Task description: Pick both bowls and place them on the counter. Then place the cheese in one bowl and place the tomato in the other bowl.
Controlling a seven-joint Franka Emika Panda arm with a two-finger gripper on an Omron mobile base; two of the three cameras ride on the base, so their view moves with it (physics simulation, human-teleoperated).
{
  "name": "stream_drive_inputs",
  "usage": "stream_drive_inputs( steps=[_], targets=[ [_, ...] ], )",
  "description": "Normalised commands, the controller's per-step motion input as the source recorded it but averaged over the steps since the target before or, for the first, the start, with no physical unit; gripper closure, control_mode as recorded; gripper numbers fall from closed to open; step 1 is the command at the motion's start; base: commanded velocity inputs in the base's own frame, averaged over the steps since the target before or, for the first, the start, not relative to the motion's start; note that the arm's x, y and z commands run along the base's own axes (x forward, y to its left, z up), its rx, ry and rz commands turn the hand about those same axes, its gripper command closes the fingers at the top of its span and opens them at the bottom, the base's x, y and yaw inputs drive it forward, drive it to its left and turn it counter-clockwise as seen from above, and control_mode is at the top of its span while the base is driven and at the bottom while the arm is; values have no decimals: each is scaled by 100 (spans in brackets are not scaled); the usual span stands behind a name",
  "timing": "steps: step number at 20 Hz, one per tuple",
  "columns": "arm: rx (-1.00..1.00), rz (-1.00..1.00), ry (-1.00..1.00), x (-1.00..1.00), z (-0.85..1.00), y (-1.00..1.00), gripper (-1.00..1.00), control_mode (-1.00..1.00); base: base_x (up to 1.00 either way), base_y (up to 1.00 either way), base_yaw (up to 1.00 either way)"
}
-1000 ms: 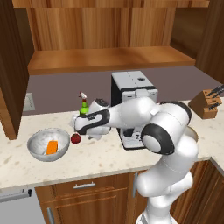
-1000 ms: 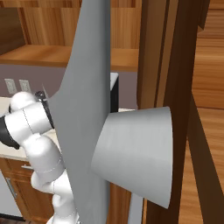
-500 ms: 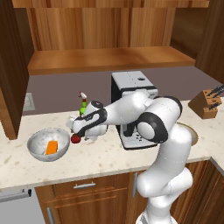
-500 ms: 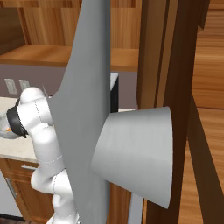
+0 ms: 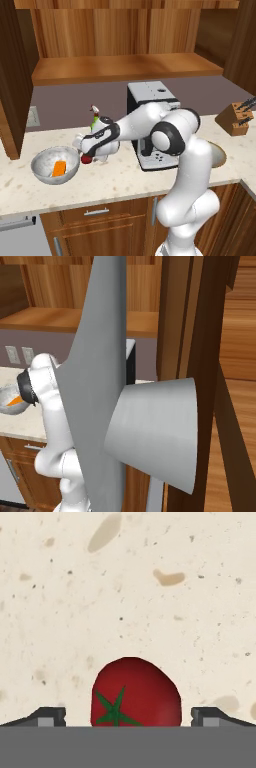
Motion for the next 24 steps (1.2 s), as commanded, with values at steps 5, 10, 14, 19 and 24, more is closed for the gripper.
stream_drive_inputs(
  steps=[5,10,14,19,24],
  targets=[
    [0,0,5,13,-17,3,-100,-100,0,0,0],
    [0,0,6,4,-16,0,-100,-100,0,0,0],
    [0,0,8,0,-16,5,100,-100,0,0,0],
    [0,0,10,0,-15,-1,100,-100,0,0,0],
    [0,0,4,-26,-1,-13,100,-100,0,0,0]
  ],
)
